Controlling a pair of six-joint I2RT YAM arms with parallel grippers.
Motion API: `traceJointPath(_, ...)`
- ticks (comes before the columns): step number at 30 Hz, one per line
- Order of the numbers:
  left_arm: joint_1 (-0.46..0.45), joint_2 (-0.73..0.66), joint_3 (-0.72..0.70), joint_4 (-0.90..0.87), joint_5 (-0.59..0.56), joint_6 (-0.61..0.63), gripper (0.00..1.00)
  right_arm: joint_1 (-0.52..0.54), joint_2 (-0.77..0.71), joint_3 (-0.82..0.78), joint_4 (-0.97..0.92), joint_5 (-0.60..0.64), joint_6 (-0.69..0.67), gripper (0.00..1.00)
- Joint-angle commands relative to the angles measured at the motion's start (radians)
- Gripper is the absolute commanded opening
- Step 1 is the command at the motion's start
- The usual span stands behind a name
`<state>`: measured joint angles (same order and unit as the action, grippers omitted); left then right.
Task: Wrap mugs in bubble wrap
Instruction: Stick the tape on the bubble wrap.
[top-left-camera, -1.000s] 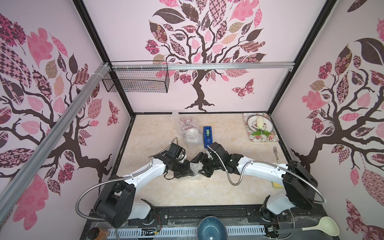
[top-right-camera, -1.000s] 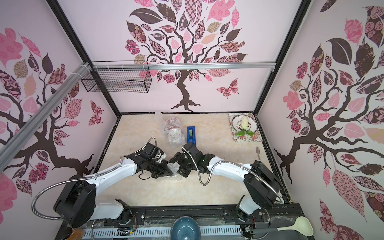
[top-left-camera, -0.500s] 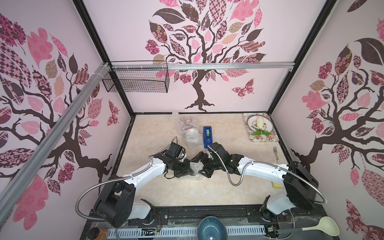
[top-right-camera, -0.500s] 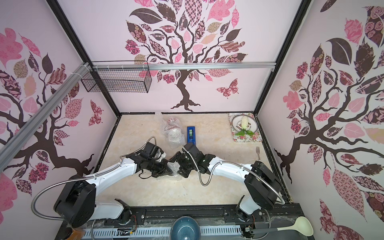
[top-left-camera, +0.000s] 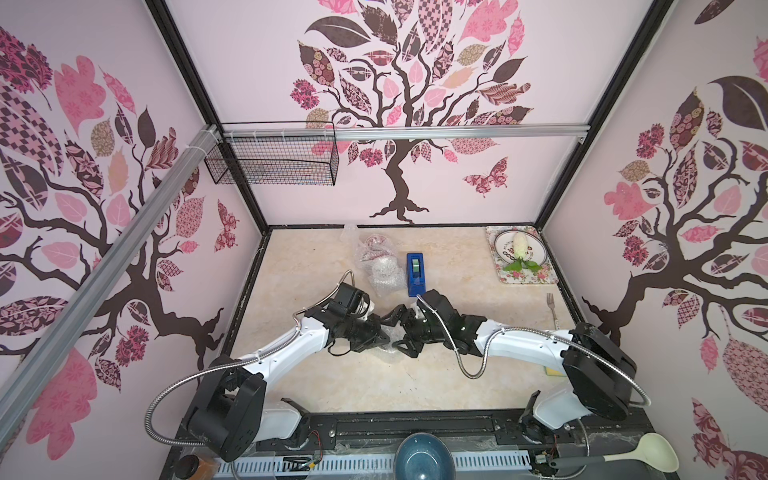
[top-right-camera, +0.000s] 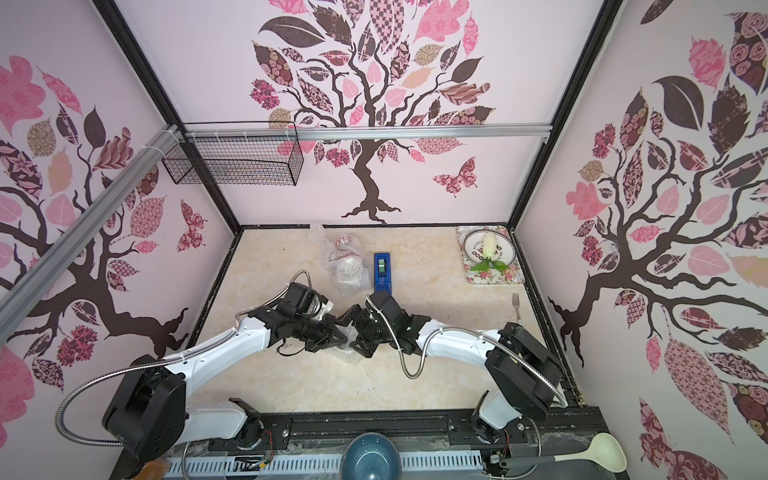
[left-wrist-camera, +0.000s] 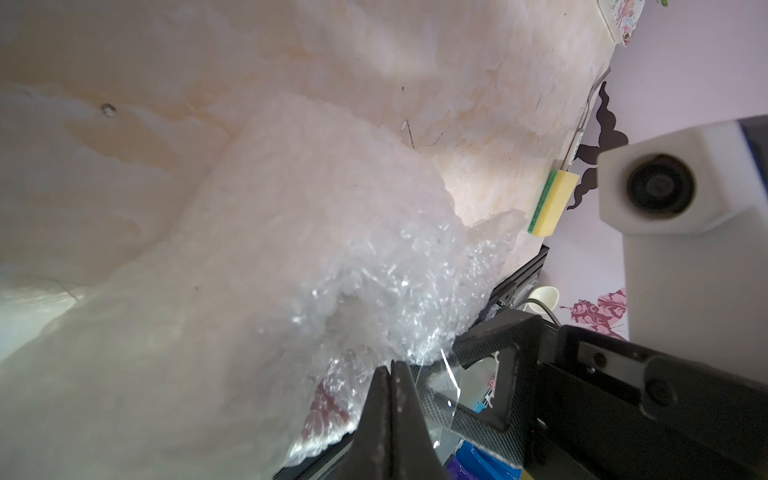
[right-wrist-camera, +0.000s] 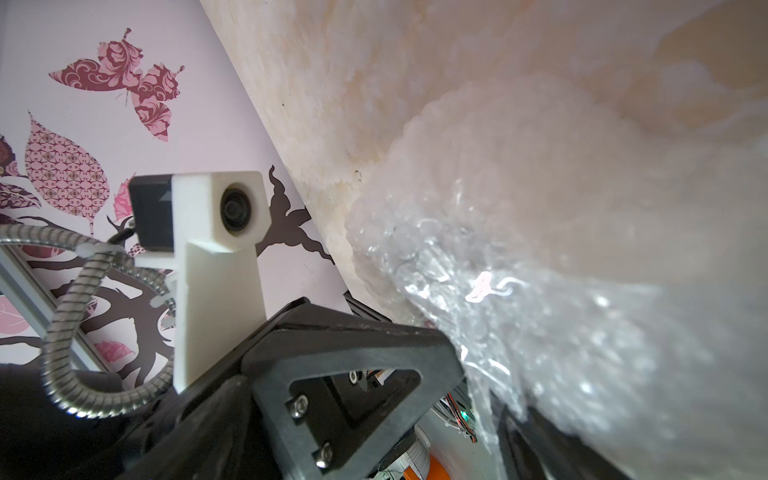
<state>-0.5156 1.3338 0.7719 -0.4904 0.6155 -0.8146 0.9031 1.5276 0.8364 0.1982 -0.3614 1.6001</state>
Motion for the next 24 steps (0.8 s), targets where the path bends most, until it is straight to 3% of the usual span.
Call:
traceJointPath(1,0.007,-0.018,-0.004,0.008,0.011,0.013,0.0,0.013,-0.052,0.002,0.036,0.042,0.268,0.92)
traceJointPath(12,0.06,-0.143,0.045,0.031,0.156,-0.01,0.0,0.013,-0.065,-0.057,0.026,0.056,0.245,0.91)
traceJointPath(15,0.08,-0.168,0.062,-0.051,0.154,0.04,0.0,0.013,-0.072,-0.061,0.029,0.061,0.243,0.92)
traceJointPath(17,0.105,-0.175,0.071,-0.11,0.121,0.077,0.0,0.013,-0.079,-0.069,0.04,0.068,0.246,0.92)
traceJointPath(20,0.157,-0.172,0.104,-0.2,-0.027,0.13,0.0,0.013,-0.083,-0.07,0.057,0.076,0.247,0.93)
traceJointPath(24,0.269,-0.151,0.119,-0.237,-0.163,0.199,0.14,0.014,-0.067,-0.052,0.081,0.067,0.241,0.93)
